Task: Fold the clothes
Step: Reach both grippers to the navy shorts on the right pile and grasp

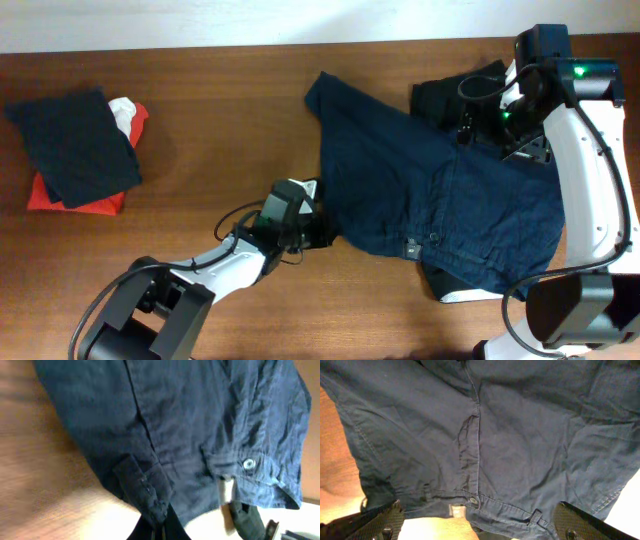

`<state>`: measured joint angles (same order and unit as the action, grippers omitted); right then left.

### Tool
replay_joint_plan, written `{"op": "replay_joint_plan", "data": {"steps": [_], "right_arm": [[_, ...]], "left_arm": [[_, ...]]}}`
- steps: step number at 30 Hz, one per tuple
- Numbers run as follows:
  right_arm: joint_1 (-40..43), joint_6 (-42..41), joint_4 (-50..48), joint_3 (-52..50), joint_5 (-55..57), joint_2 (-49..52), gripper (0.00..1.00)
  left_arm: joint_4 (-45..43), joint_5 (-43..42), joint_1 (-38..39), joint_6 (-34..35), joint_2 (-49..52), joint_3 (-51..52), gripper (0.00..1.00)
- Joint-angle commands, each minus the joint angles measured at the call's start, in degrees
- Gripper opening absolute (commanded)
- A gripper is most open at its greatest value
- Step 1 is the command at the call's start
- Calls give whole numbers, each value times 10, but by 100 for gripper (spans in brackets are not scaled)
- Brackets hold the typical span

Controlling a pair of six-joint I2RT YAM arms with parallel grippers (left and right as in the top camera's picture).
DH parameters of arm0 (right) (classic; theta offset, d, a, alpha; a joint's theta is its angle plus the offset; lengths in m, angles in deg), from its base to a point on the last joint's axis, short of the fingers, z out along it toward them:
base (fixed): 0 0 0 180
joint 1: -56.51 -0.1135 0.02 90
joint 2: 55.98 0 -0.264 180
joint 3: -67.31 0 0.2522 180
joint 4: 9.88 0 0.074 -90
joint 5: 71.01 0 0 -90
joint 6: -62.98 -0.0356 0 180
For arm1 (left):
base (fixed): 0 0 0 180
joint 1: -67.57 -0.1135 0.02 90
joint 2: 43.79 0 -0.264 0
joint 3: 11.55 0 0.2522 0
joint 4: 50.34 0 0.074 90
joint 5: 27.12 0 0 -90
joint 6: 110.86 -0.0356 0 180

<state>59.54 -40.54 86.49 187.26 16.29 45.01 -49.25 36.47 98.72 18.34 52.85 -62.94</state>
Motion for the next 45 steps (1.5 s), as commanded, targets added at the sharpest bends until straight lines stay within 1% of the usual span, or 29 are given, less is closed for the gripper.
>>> {"op": "replay_joint_plan", "data": {"steps": [1, 2, 3, 4, 6, 7, 9, 10, 12, 14, 16, 18, 19, 20, 21, 22, 23, 25, 26, 27, 32, 33, 35, 36, 37, 39, 42, 43, 45], "right_arm": [[1, -5, -1, 1, 40, -2, 99], [4, -5, -6, 1, 40, -2, 99], [6, -5, -7, 1, 40, -2, 99], [8, -5, -7, 1, 40, -2, 99], [9, -5, 3, 1, 46, -2, 99], [9, -5, 6, 1, 54, -2, 99], [9, -5, 7, 0, 56, -2, 99], [9, -5, 7, -2, 56, -2, 99], [9, -3, 10, -12, 56, 7, 99], [8, -3, 4, -57, 44, 11, 99], [7, -1, -12, -123, 28, 11, 99], [6, 44, -56, -205, -57, 11, 100], [3, 58, -95, -261, -86, 11, 96], [3, 58, -124, -294, -93, 11, 91], [3, 58, -156, -321, -105, 11, 78], [3, 58, -182, -340, -113, 11, 65], [2, 74, -223, -363, -144, 11, 49], [-9, 98, -276, -391, -188, 11, 46], [-19, 101, -295, -399, -187, 11, 44], [-32, 102, -319, -409, -186, 11, 35], [-52, 101, -375, -444, -162, 45, 36], [-52, 100, -375, -444, -124, 53, 36], [-45, 47, -369, -444, 2, 53, 36], [-21, -1, -359, -444, 79, 53, 37], [-1, -17, -353, -444, 101, 53, 41], [79, -42, -336, -444, 124, 53, 42], [226, -107, -302, -440, 117, 52, 48], [260, -107, -289, -432, 84, 52, 50], [293, -15, -281, -404, -80, 41, 54]], "left_arm": [[-17, -161, -79, -27, -88, -55, 1], [-87, -291, -134, 15, -148, -132, 1], [-100, -290, -182, 0, -185, -188, 0], [-84, -280, -220, -19, -203, -217, 0], [63, -277, -295, -54, -215, -226, 1], [210, -216, -337, -156, -210, -226, 1], [339, -65, -382, -240, -202, -226, 0], [390, -12, -411, -267, -195, -226, 1], [449, 6, -450, -287, -191, -226, 0], [413, 143, -472, -286, -191, -226, 1], [337, 166, -469, -286, -176, -226, 0], [280, 176, -466, -287, -140, -226, 1], [255, 188, -467, -286, -117, -226, 1], [246, 187, -468, -286, -106, -226, 9], [244, 187, -468, -286, -101, -226, 33], [258, 173, -468, -286, -101, -227, 71], [312, 106, -467, -286, -105, -227, 99], [397, -4, -458, -286, -104, -226, 99], [434, -23, -446, -286, -103, -226, 99], [463, -21, -431, -286, -103, -226, 99], [479, -6, -315, -286, -85, -167, 99], [479, -6, -290, -286, -73, -153, 99], [479, -10, -258, -286, -50, -141, 99], [476, -7, -234, -286, -30, -140, 99], [471, -6, -222, -286, -15, -140, 99], [464, -6, -200, -286, 27, -140, 99], [467, -5, -195, -286, 86, -140, 99], [478, -5, -195, -286, 97, -140, 99], [525, 15, -195, -286, 107, -140, 99]]}}
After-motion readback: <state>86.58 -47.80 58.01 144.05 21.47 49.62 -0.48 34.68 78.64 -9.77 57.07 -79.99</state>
